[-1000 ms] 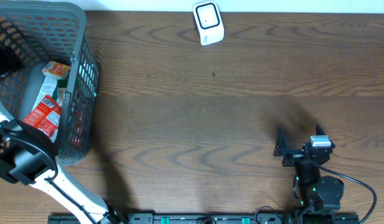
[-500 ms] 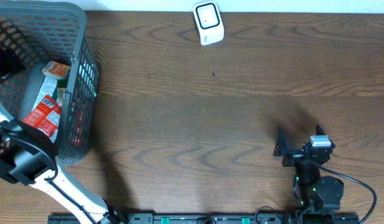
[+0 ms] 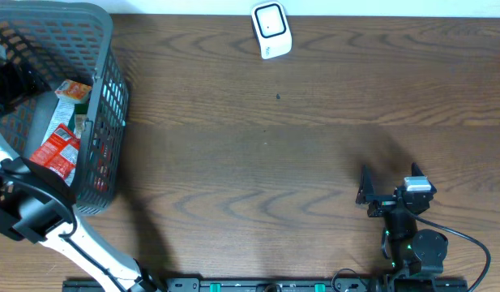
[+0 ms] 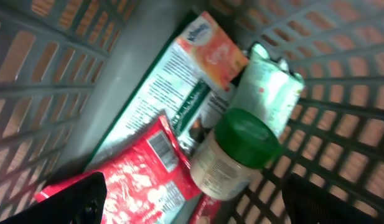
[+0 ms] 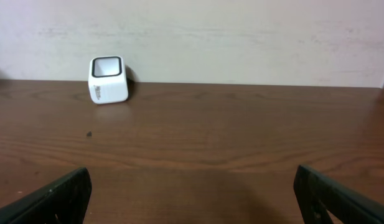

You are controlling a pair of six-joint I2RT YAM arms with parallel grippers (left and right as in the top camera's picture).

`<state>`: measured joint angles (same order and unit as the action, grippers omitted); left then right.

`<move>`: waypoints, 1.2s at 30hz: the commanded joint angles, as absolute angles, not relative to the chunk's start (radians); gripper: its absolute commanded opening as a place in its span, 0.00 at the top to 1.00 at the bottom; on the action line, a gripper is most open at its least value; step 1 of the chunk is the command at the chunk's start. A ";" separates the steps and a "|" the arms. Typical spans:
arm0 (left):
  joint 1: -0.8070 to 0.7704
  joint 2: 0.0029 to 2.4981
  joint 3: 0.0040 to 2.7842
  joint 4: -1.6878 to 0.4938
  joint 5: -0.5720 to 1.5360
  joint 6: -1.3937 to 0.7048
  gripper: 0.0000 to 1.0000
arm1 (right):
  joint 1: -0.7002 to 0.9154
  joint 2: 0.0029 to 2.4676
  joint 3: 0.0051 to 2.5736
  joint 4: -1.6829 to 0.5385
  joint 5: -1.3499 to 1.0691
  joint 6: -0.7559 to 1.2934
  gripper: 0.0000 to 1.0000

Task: Scan the item barcode
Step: 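Grasp the green-capped jar in the basket with the left gripper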

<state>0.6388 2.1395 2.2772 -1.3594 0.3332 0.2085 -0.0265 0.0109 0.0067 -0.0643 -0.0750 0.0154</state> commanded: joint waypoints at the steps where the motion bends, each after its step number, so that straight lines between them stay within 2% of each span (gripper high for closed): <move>1: 0.603 2.006 2.295 -1.399 0.356 0.224 0.09 | -0.025 0.006 0.005 -0.068 -0.080 0.029 0.01; 8: 0.494 1.991 2.272 -1.512 0.337 0.223 0.09 | -0.025 0.006 0.005 -0.068 -0.080 0.029 0.01; 13: 0.441 1.994 2.148 -1.505 0.177 0.183 0.09 | -0.025 0.006 0.005 -0.068 -0.080 0.029 0.01; 36: 0.442 1.994 1.657 -1.085 0.141 0.175 0.09 | -0.025 0.006 0.005 -0.068 -0.080 0.029 0.01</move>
